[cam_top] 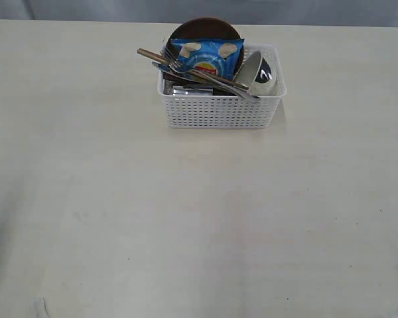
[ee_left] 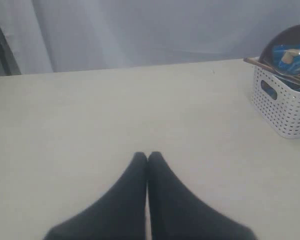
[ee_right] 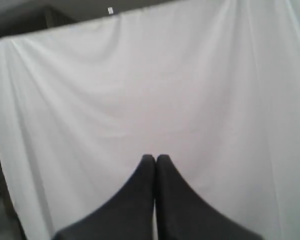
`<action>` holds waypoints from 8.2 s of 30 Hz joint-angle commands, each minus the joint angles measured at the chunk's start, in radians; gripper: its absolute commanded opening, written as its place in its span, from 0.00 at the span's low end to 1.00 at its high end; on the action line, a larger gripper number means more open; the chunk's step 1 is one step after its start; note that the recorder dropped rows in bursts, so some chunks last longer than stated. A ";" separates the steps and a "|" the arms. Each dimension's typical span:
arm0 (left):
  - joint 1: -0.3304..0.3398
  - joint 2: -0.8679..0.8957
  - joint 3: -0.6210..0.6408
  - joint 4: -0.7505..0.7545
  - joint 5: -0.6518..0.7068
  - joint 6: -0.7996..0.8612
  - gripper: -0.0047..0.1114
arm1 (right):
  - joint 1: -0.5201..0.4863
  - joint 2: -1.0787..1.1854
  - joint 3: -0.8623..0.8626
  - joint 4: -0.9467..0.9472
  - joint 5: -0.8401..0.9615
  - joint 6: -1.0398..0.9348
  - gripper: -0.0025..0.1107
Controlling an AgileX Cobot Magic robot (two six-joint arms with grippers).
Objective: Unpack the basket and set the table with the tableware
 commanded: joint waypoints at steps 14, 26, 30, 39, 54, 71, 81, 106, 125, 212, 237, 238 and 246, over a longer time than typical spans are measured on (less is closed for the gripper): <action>0.001 -0.004 0.004 -0.002 0.000 0.000 0.04 | 0.273 1.195 -0.730 0.267 0.868 -0.506 0.45; 0.001 -0.004 0.004 -0.002 0.000 0.000 0.04 | 0.424 1.584 -0.909 0.022 0.826 -0.340 0.45; 0.001 -0.004 0.004 -0.002 0.000 0.000 0.04 | 0.424 1.641 -0.938 0.019 0.802 -0.340 0.45; 0.001 -0.004 0.004 -0.002 0.000 0.000 0.04 | 0.424 1.701 -0.945 -0.073 0.682 -0.340 0.45; 0.001 -0.004 0.004 -0.002 0.000 0.000 0.04 | 0.422 1.770 -0.943 -0.144 0.657 -0.338 0.36; 0.001 -0.004 0.004 -0.002 0.000 0.000 0.04 | 0.424 1.703 -0.943 -0.155 0.664 -0.341 0.02; 0.001 -0.004 0.004 -0.002 0.000 0.000 0.04 | 0.424 1.577 -0.943 -0.050 0.680 -0.341 0.02; 0.001 -0.004 0.004 -0.002 0.000 0.000 0.04 | 0.487 1.352 -0.802 0.196 0.835 -0.442 0.02; 0.001 -0.004 0.004 -0.002 0.000 0.000 0.04 | 0.876 1.467 -0.462 0.392 0.305 -0.390 0.02; 0.001 -0.004 0.004 -0.002 0.000 0.000 0.04 | 0.841 1.826 -1.002 -0.083 0.815 0.302 0.43; 0.001 -0.004 0.004 -0.002 0.000 0.000 0.04 | 0.864 1.986 -1.072 -0.078 0.822 0.332 0.02; 0.001 -0.004 0.004 -0.002 0.000 0.000 0.04 | 0.864 1.986 -1.072 -0.075 0.830 0.332 0.02; 0.001 -0.004 0.004 -0.002 0.000 0.000 0.04 | 0.896 1.986 -1.068 -0.067 0.922 0.573 0.02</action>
